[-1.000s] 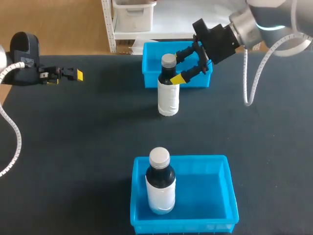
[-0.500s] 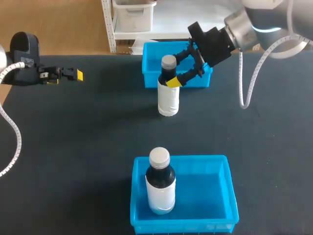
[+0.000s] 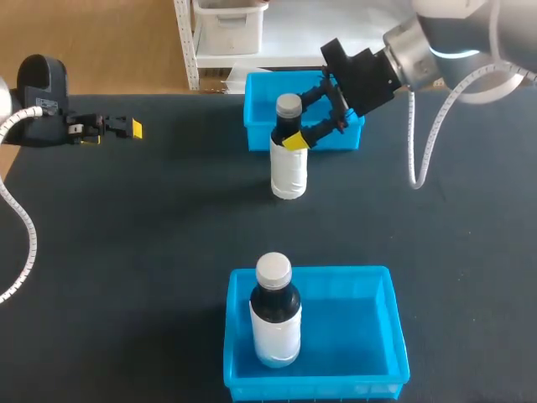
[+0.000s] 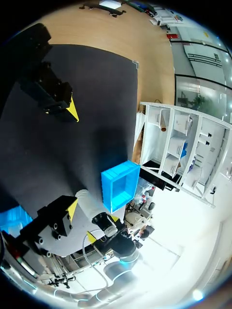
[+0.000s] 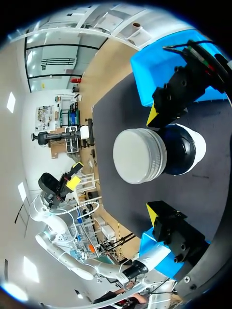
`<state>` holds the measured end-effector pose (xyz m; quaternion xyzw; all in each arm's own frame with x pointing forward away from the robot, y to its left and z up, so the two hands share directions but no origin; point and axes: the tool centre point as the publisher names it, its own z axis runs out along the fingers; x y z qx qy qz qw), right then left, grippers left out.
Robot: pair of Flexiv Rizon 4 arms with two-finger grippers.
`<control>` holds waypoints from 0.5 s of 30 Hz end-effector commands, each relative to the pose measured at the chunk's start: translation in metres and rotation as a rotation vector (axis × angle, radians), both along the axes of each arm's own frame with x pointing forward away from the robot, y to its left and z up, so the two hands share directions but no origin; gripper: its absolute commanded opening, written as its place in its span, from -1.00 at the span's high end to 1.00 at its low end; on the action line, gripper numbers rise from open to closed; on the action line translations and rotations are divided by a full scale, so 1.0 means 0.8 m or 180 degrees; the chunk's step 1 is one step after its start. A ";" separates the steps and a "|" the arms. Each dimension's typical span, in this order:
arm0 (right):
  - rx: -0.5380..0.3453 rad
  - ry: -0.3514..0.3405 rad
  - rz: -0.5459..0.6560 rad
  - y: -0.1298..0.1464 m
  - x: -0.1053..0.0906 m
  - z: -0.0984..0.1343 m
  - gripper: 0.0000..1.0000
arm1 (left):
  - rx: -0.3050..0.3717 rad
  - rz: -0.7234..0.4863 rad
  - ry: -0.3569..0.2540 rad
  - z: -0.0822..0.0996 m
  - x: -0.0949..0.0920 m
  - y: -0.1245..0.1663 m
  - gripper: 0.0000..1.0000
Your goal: Pick up the bottle, and place it in the far bin if it is heavy, or in the near bin if it is light.
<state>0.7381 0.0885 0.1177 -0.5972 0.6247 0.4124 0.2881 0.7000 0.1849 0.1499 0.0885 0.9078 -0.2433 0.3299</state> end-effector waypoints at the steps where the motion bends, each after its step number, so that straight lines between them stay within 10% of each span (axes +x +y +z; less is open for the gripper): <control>1: 0.0016 0.0006 -0.0005 0.002 0.003 -0.001 -0.85 | 0.0000 0.0000 0.0000 0.000 0.000 0.000 -1.00; 15: 0.0031 0.0010 -0.0045 0.002 0.009 -0.001 -0.11 | 0.0000 0.0000 0.0000 0.000 0.000 0.000 -1.00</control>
